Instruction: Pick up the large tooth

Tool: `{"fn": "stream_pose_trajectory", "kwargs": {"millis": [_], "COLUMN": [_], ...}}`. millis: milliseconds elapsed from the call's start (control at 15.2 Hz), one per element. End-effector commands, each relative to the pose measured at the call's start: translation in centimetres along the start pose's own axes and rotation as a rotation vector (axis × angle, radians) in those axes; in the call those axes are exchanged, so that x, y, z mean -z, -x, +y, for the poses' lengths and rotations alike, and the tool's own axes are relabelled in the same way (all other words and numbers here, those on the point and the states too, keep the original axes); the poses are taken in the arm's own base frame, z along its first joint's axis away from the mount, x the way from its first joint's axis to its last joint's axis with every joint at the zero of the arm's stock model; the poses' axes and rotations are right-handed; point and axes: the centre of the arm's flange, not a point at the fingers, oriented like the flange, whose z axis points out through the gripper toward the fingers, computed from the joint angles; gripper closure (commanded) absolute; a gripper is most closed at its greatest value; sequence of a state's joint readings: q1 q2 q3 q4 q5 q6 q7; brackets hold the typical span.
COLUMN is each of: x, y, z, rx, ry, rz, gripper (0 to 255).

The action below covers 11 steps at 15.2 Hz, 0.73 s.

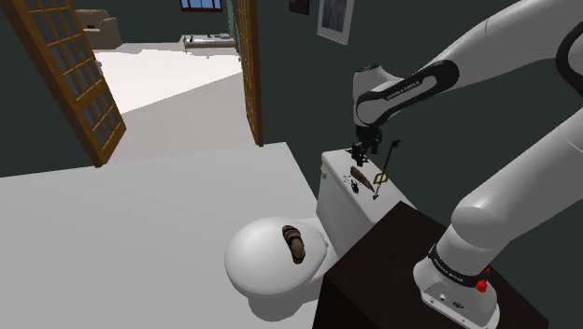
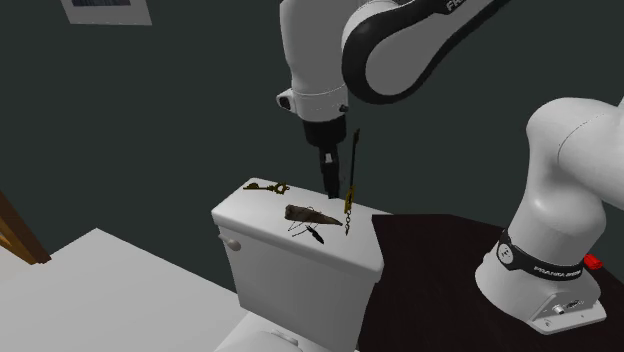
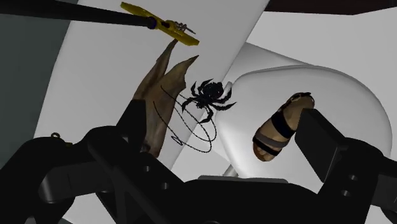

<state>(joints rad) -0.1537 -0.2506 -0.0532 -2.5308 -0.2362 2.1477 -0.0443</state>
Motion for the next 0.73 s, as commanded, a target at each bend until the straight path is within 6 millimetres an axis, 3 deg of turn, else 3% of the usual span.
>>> {"fn": "stream_pose_trajectory", "kwargs": {"millis": [0,528,660], "x": [-2.4,-12.3,-13.6], "y": [-0.9,-4.1,-4.3], "z": [0.8,4.1,4.2], "rx": [-0.016,-0.078,-0.083], "ry": [0.007,0.034,0.037], "rz": [-0.023,-0.117,-0.124], "gripper": [0,0,0]}}
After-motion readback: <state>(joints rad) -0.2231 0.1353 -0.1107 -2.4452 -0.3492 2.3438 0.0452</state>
